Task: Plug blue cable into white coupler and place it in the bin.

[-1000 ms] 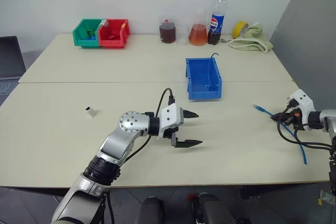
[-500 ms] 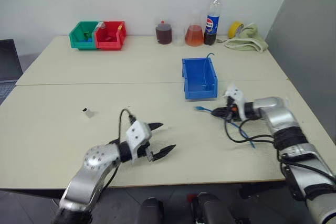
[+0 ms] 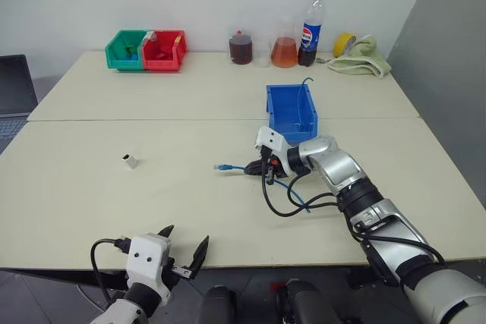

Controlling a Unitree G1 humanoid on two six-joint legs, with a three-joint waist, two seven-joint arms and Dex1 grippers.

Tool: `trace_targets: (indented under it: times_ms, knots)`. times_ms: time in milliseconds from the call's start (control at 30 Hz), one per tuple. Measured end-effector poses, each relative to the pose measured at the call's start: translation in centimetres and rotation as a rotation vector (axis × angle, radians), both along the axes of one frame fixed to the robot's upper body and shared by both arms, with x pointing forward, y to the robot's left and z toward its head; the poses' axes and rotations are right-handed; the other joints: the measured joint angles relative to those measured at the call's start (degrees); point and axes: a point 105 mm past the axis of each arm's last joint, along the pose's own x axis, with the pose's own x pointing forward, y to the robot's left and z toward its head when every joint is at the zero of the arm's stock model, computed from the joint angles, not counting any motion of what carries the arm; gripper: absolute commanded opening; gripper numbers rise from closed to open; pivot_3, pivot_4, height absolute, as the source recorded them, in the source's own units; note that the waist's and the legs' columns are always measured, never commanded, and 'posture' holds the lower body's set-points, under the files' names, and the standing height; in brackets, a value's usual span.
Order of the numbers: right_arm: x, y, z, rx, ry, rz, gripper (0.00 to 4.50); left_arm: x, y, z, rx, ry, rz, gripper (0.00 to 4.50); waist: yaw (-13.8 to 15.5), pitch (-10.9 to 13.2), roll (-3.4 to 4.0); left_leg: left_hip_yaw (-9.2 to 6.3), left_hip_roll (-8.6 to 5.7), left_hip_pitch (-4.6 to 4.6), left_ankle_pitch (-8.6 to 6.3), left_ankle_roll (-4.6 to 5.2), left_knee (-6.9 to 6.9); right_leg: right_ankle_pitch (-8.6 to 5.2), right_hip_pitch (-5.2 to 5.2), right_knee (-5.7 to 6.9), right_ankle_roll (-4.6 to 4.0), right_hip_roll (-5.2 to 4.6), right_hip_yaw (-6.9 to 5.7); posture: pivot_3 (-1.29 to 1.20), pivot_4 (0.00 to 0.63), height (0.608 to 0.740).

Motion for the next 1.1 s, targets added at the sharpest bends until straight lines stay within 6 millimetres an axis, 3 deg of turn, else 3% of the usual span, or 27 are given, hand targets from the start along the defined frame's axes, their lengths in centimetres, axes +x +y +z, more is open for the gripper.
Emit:
trace_targets:
  times_ms: [400,700,867,1100]
  knots:
    - [-2.4,2.7,-1.2,-0.059,0.014,0.048,0.08,-0.5,0.3,0.2,0.028,-0.017,0.014,4.5,-0.4,0.0,-0.02,-0.05,0.1,-0.12,-0.02,0.0,-0.1,0.04,-0.15,0.0,0.1,0.09,-0.09,0.0,0.15,0.74]
    - [-3.3,3.4,-2.4,-0.085,0.014,0.038,0.08,-0.2,0.8,0.6,0.038,-0.043,0.057,4.5,-0.4,0.0,-0.05,-0.05,0.1,-0.13,-0.02,0.0,-0.09,-0.14,-0.16,-0.02,-0.22,0.09,-0.1,0.0,0.15,0.74]
    - [-3.3,3.3,-2.6,-0.082,0.017,0.034,0.98,0.0,1.1,0.9,0.052,-0.056,0.06,4.5,-0.4,0.0,-0.05,-0.06,0.12,-0.14,-0.02,0.0,-0.11,-0.16,-0.17,-0.02,-0.24,0.1,-0.12,0.0,0.15,0.74]
    - [-3.4,3.3,-2.2,-0.064,0.02,0.03,2.82,0.1,1.1,0.9,0.052,-0.058,0.057,4.5,-0.4,0.0,-0.07,-0.06,0.12,-0.15,-0.02,0.0,-0.1,-0.16,-0.17,-0.03,-0.23,0.1,-0.12,0.0,0.15,0.74]
